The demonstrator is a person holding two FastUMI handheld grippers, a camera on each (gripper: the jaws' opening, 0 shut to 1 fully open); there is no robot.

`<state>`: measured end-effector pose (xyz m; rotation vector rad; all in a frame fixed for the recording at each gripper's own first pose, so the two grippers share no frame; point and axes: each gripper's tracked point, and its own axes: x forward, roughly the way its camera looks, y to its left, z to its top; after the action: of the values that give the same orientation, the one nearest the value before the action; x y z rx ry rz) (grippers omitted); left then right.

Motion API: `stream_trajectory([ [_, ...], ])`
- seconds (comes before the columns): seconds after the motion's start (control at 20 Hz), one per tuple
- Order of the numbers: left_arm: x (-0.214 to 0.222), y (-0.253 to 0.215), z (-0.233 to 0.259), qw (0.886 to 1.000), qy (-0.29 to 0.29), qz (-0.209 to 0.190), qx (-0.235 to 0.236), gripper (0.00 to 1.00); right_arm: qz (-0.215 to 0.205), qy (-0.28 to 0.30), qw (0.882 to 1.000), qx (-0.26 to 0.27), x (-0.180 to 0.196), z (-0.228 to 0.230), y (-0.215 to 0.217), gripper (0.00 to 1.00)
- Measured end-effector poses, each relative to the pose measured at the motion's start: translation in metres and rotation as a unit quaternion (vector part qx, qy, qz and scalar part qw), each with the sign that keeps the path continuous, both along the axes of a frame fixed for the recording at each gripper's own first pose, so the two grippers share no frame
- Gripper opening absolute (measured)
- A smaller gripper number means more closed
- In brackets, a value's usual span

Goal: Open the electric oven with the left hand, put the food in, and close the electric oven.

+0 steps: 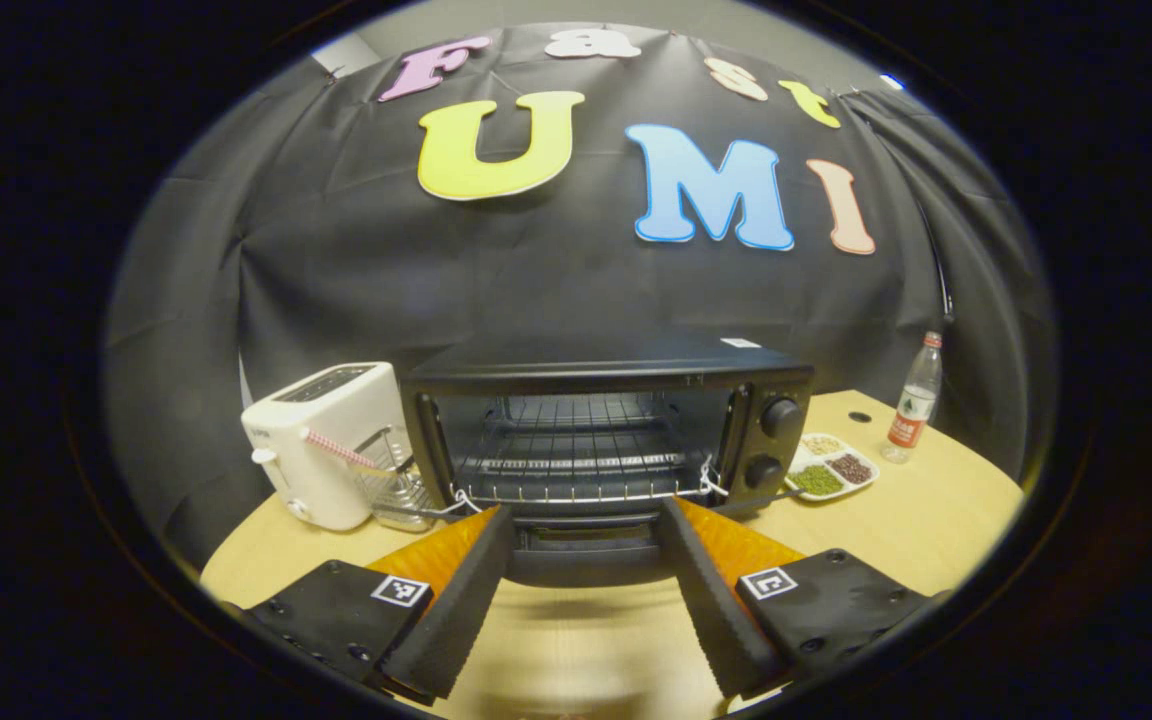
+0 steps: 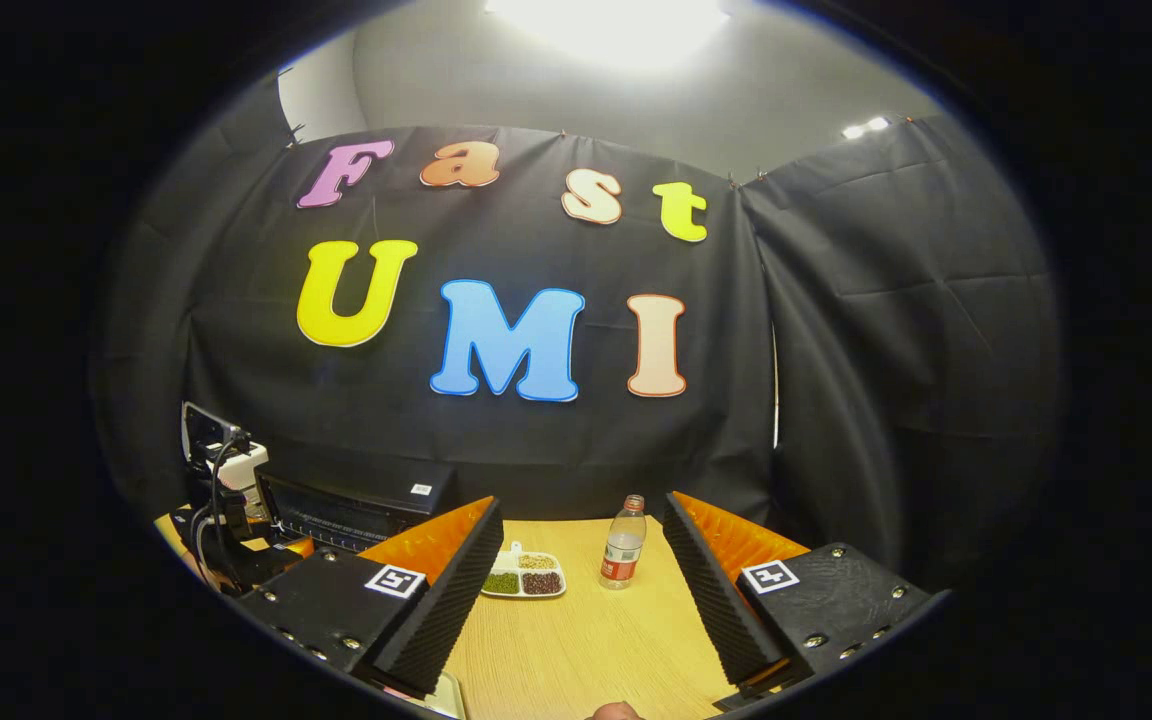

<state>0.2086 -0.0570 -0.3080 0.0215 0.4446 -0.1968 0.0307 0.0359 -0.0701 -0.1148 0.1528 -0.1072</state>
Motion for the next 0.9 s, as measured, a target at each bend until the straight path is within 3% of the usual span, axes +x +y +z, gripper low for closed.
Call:
stream_trajectory([
  [0.9,-0.043,0.004,-0.049,0.998,0.042,-0.013,0.039,0.97,0.025,0.031,0.999,0.013,-0.019,-0.02,0.009,0.99],
])
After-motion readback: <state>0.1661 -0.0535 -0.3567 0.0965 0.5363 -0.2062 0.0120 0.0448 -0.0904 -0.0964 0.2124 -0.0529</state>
